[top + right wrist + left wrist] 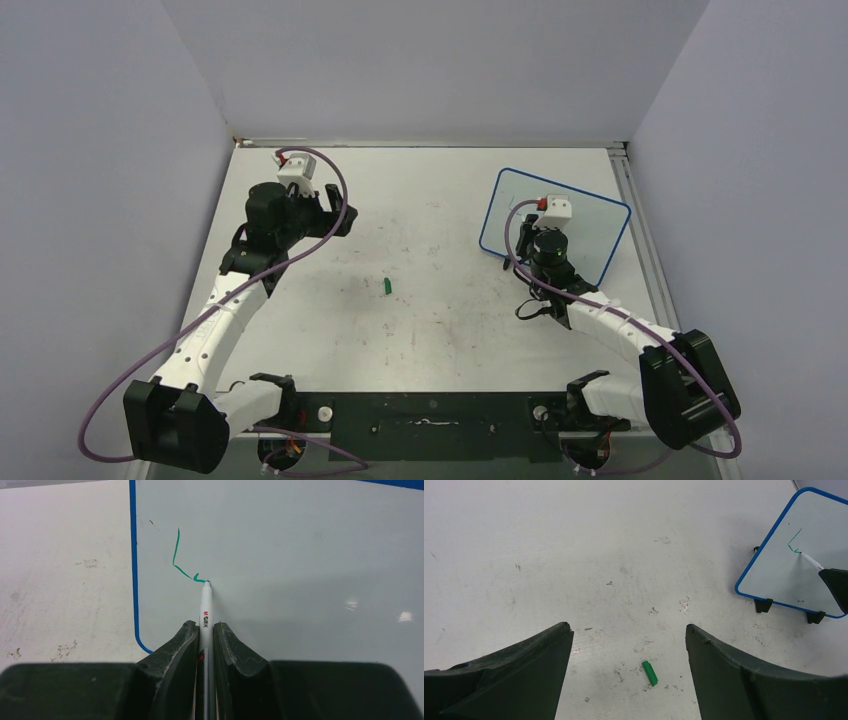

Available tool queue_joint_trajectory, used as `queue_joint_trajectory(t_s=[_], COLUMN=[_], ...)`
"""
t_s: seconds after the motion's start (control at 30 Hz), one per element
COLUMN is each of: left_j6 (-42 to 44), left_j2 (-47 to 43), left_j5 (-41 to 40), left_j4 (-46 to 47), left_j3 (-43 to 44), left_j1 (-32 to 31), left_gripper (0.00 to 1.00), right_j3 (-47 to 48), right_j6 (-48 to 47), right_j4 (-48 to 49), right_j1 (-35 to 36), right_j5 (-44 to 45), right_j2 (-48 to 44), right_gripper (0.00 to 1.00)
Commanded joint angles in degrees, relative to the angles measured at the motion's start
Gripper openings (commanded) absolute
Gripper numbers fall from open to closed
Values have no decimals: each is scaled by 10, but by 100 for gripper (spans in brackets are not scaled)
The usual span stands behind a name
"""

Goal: Write a sentence on the whiteboard

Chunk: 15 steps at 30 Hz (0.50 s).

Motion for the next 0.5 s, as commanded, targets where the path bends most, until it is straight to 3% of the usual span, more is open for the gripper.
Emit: queue_joint_trajectory(t_s=[0.0, 0.47], left_j6=[7, 6], left_j2=[-17, -16], left_j5=[10, 12], left_j4=[11, 12], left_j3=[1, 0], left_j1=[3, 3], left_gripper=[81, 81], right_j3=[5, 15], right_j6=[-10, -18], right_j4=[17, 35], right_j1=[-3, -3], right_j5=[15, 2], right_j2=[-15, -7], right_gripper=[5, 5])
